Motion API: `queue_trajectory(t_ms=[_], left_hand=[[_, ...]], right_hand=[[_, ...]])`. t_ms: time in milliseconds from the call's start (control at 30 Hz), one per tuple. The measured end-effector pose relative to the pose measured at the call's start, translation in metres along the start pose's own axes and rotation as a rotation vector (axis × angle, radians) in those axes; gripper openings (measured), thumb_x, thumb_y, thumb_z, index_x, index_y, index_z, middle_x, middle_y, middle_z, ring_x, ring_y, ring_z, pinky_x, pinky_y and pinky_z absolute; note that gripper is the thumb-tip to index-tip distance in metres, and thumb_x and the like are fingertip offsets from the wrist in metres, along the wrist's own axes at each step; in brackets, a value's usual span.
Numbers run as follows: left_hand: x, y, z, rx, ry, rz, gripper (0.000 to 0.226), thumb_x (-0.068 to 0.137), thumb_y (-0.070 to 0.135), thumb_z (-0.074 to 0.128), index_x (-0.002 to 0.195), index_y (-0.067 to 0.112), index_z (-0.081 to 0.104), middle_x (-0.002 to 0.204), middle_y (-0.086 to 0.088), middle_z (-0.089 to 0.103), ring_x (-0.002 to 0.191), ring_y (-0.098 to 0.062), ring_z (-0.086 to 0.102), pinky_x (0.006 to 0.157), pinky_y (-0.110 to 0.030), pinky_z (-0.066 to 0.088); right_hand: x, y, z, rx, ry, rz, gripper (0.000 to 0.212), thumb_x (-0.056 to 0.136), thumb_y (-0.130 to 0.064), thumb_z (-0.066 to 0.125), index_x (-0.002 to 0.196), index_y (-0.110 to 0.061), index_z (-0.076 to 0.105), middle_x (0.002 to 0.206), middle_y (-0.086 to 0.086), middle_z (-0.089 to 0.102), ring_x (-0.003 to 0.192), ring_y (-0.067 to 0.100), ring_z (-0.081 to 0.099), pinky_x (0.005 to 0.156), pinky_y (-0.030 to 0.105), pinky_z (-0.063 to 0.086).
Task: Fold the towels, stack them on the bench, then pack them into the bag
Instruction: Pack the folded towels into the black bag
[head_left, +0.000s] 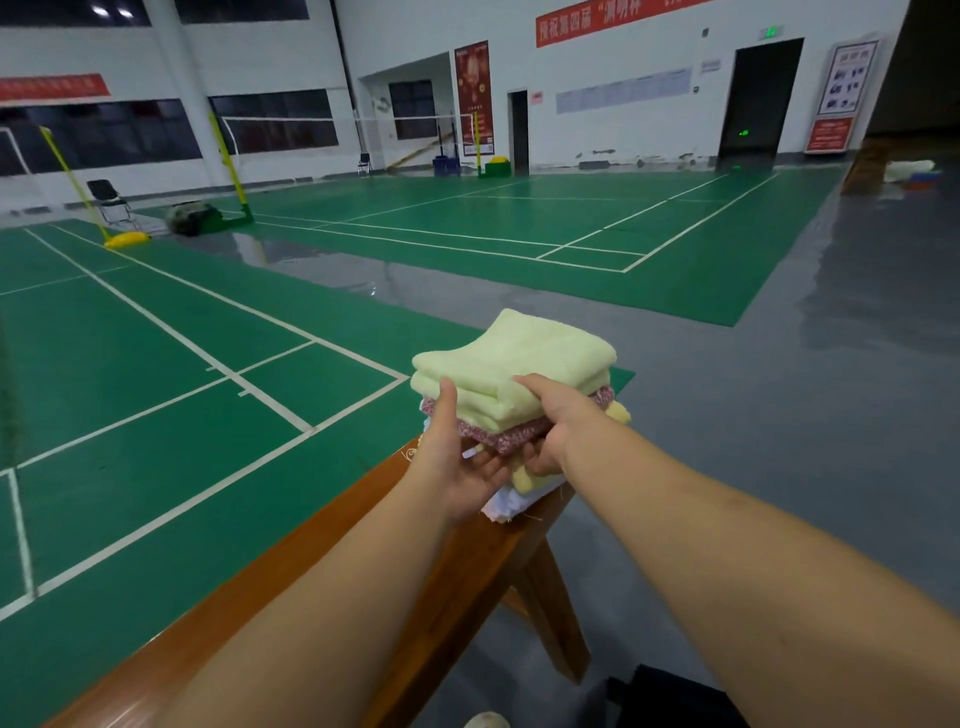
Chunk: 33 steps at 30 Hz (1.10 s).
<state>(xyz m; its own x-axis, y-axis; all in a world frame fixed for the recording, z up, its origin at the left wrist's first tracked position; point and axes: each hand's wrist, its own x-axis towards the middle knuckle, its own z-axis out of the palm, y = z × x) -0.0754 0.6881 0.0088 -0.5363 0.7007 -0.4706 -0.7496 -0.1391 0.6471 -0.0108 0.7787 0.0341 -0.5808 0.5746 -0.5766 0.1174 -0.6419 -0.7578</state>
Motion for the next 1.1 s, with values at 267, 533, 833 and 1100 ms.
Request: queue_trajectory(t_ms=[267, 533, 833, 1100], left_hand=[[0.015, 0.01, 0.017, -0.085, -0.072, 0.154, 0.069, 0.082, 0.064, 0.058, 0.12, 0.007, 0.058, 0.114, -0.02, 0.066, 0.101, -0.036, 0.065, 0.084, -0.05, 0.054], [-0.009, 0.023, 0.045, -0.075, -0.112, 0.242, 0.028, 0.089, 0.027, 0.067, 0.101, 0.003, 0.059, 0.088, -0.017, 0.07, 0.087, -0.032, 0.066, 0.086, -0.054, 0.051], [-0.049, -0.022, 0.114, 0.254, -0.222, 0.274, 0.041, 0.086, 0.011, 0.064, 0.126, 0.003, 0.056, 0.105, -0.013, 0.07, 0.085, -0.026, 0.069, 0.078, -0.047, 0.056], [-0.061, -0.138, 0.143, 0.6, -0.553, -0.081, 0.015, 0.087, 0.011, 0.057, 0.1, 0.007, 0.063, 0.082, -0.005, 0.073, 0.074, -0.018, 0.071, 0.067, -0.03, 0.058]], right_hand=[[0.007, -0.007, -0.001, 0.242, -0.14, -0.152, 0.035, 0.078, -0.016, 0.072, 0.109, -0.006, 0.058, 0.092, 0.015, 0.067, 0.074, 0.029, 0.065, 0.056, 0.035, 0.055], [-0.005, -0.015, -0.019, 0.278, -0.301, -0.383, 0.08, 0.056, -0.016, 0.082, 0.13, -0.017, 0.051, 0.115, 0.011, 0.068, 0.101, 0.03, 0.066, 0.076, 0.046, 0.058], [-0.073, 0.01, -0.139, 0.63, -0.337, -0.465, 0.091, 0.041, -0.066, 0.081, 0.112, -0.014, 0.061, 0.102, 0.007, 0.07, 0.093, 0.022, 0.066, 0.083, 0.036, 0.052], [-0.081, 0.108, -0.305, 1.005, 0.024, -0.372, 0.047, 0.094, -0.043, 0.039, 0.086, -0.012, 0.074, 0.087, 0.011, 0.073, 0.071, 0.031, 0.071, 0.053, 0.048, 0.056]])
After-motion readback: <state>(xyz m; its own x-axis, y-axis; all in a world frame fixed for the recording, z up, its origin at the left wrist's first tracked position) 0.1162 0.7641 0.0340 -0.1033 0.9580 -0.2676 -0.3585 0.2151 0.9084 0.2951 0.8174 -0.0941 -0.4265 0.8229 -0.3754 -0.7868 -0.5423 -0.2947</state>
